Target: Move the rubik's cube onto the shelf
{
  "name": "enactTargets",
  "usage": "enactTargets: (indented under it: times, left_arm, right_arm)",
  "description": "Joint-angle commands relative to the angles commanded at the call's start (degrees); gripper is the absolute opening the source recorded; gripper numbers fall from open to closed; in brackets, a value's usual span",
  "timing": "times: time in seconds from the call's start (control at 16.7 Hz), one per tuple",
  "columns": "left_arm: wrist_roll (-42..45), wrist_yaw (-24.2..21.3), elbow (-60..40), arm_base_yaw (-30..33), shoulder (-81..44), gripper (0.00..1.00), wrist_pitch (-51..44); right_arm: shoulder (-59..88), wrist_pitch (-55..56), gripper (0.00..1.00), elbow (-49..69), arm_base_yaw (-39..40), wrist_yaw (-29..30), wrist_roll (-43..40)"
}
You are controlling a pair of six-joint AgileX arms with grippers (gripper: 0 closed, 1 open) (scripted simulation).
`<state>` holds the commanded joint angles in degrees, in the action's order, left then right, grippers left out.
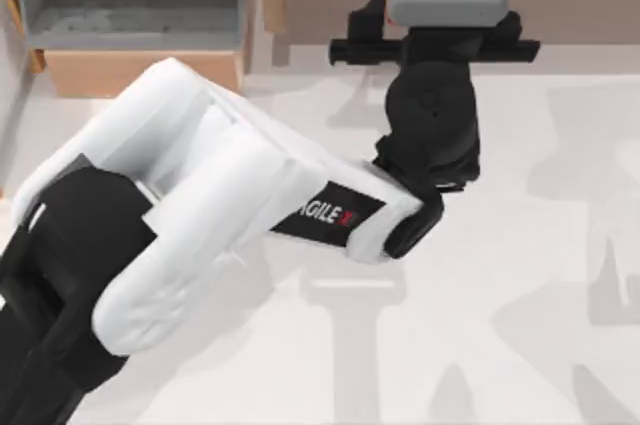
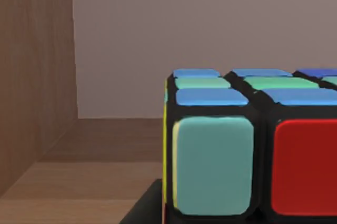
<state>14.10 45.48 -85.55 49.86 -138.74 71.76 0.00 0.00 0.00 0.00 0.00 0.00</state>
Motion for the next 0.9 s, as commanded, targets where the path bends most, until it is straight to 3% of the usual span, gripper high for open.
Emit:
enactTargets:
  times: [0.48, 0.9]
  left_arm:
    - [-0.37, 0.43, -1.76, -0.12, 0.32, 0.00, 0.36]
    - [-3.27, 0.74, -18.96, -3.62, -2.61, 0.00, -1.62]
  right_arm:
    - [0.00, 0.00, 1.00, 0.00, 0.00, 0.00, 0.00]
    - [0.00, 0.00, 1.00, 0.00, 0.00, 0.00, 0.00]
